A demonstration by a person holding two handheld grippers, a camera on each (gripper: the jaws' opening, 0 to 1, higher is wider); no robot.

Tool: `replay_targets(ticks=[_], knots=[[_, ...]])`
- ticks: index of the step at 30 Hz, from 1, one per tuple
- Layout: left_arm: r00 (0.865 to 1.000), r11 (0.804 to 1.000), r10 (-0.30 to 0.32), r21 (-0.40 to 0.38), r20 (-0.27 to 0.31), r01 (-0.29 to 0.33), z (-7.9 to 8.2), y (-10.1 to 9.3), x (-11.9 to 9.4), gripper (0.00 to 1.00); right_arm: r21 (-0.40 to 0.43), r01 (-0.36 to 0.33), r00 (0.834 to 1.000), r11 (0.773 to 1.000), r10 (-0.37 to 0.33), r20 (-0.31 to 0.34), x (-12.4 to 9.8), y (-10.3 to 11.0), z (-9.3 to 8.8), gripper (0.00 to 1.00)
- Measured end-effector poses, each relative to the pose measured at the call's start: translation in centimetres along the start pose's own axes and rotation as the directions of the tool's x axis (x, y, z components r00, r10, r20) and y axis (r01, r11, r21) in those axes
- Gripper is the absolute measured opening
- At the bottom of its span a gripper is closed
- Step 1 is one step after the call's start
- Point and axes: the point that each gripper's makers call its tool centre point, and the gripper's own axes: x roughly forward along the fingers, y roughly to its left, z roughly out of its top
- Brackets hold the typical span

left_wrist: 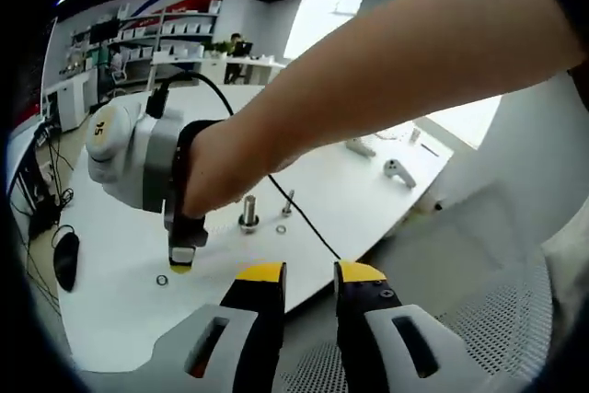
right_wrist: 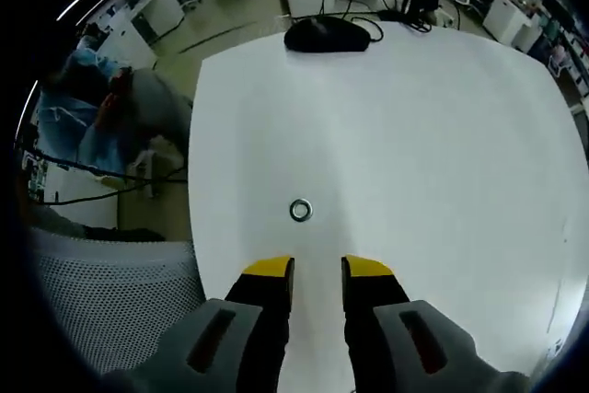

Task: Place the washer onto the threaded stud by aligning its center hole with the stud, sliding it down to the base, and recovering from edge contact or off-axis alignment until the washer reaches the visible bottom stop.

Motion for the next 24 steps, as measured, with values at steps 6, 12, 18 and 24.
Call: replay_targets(ticks=[6, 12, 18, 24], knots=[[1.000, 1.000, 0.001, -0.009, 0.015, -0.001, 0.2, 0.1, -0.1, 0.18, -0.020, -0.003, 1.000, 1.000, 0.002, -0.014, 0.7, -0.1, -0.2, 0.23], [1.000, 1.000, 0.001, -0.010, 0.017, -0.001, 0.3, 0.1, -0.1, 0.18, -0.048, -0.019, 1.000, 0.999, 0.020, 0.024, 1.3, 0.5, 1.5, 0.23], [1.000, 1.000, 0.002, -0.011, 0.016, -0.002, 0.2, 0.1, -0.1, 0.18, -0.123, -0.045, 0.999, 0.991, 0.043, -0.019, 3.0, 1.7, 2.1, 0.22], [1.000, 1.000, 0.006, -0.016, 0.019, -0.006, 0.3, 0.2, -0.1, 0.18, -0.176, -0.045, 0.998, 0.983, 0.035, -0.057, 3.6, 2.1, 1.9, 0.22]])
